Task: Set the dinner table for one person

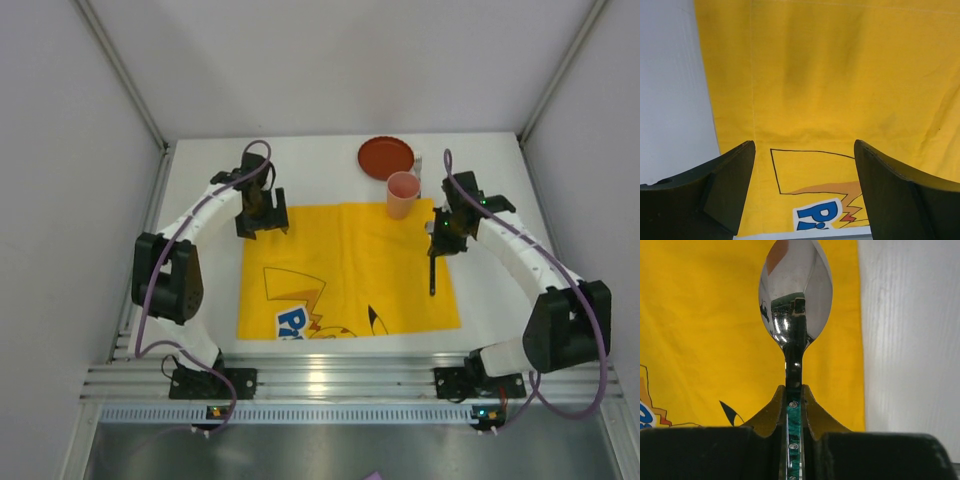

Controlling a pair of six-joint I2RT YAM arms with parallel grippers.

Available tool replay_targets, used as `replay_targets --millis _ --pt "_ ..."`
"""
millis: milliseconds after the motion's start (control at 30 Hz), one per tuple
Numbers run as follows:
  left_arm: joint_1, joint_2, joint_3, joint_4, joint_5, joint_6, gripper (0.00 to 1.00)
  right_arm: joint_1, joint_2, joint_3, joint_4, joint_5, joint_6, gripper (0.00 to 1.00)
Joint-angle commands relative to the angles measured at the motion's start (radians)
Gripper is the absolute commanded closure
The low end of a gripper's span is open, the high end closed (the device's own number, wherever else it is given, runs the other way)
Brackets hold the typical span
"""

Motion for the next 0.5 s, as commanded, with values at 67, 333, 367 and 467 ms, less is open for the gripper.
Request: replay_targets --millis 67,333,367,467 --pt "0.004 -0.061 -0.033 0.082 0.075 0.014 0.15 0.107 -0.084 -0.109 0.162 -0.051 0.083 1.0" --pt "0.006 -0.078 -0.045 0.076 0.073 0.014 0.15 0.169 0.019 -0.105 0.23 -0.026 0.088 1.0" --pt "0.004 -0.08 -0.049 0.078 0.07 0.014 0.16 0.173 0.03 -0.109 0.233 -0.02 0.085 1.0" --pt "0.004 -0.095 -0.062 0.079 0.058 0.017 0.15 0.184 0.069 -0.13 0.254 -0.009 0.072 1.0"
